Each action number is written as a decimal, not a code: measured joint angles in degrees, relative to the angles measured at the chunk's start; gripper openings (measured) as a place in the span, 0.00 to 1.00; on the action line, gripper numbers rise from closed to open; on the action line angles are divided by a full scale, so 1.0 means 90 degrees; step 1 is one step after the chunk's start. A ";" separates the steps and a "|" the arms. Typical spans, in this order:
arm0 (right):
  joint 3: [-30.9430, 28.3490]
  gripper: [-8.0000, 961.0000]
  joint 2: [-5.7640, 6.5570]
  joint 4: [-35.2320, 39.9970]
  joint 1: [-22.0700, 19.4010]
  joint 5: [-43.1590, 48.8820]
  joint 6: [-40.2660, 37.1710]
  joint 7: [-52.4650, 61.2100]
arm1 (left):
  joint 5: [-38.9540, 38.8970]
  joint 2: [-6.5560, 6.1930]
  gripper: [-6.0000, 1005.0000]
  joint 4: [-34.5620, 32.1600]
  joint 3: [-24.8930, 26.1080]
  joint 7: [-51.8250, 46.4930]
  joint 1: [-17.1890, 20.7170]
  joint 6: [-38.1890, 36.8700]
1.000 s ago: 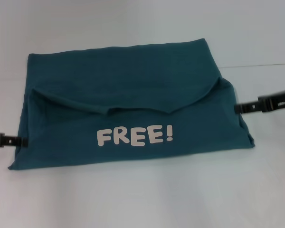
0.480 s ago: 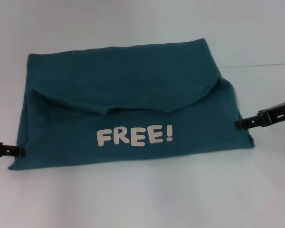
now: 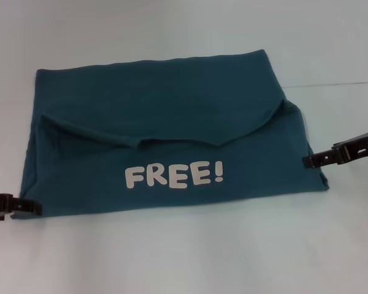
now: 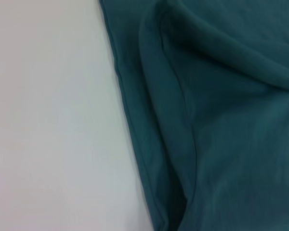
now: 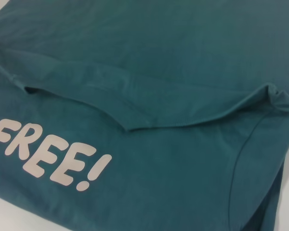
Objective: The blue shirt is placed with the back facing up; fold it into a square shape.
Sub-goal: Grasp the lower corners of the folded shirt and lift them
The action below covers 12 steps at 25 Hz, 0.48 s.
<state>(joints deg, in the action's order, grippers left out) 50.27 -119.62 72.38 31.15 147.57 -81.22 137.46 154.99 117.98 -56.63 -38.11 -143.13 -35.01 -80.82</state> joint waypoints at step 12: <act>0.0000 0.98 -0.0007 -0.0049 -0.0020 0.0000 -0.0001 0.0000 | 0.0061 -0.0003 0.84 0.0302 -0.0015 -0.0012 -0.0123 0.0254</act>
<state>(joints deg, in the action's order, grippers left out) 50.27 -119.68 71.95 30.97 147.57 -81.23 137.46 155.54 117.95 -53.92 -38.24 -143.24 -36.11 -78.54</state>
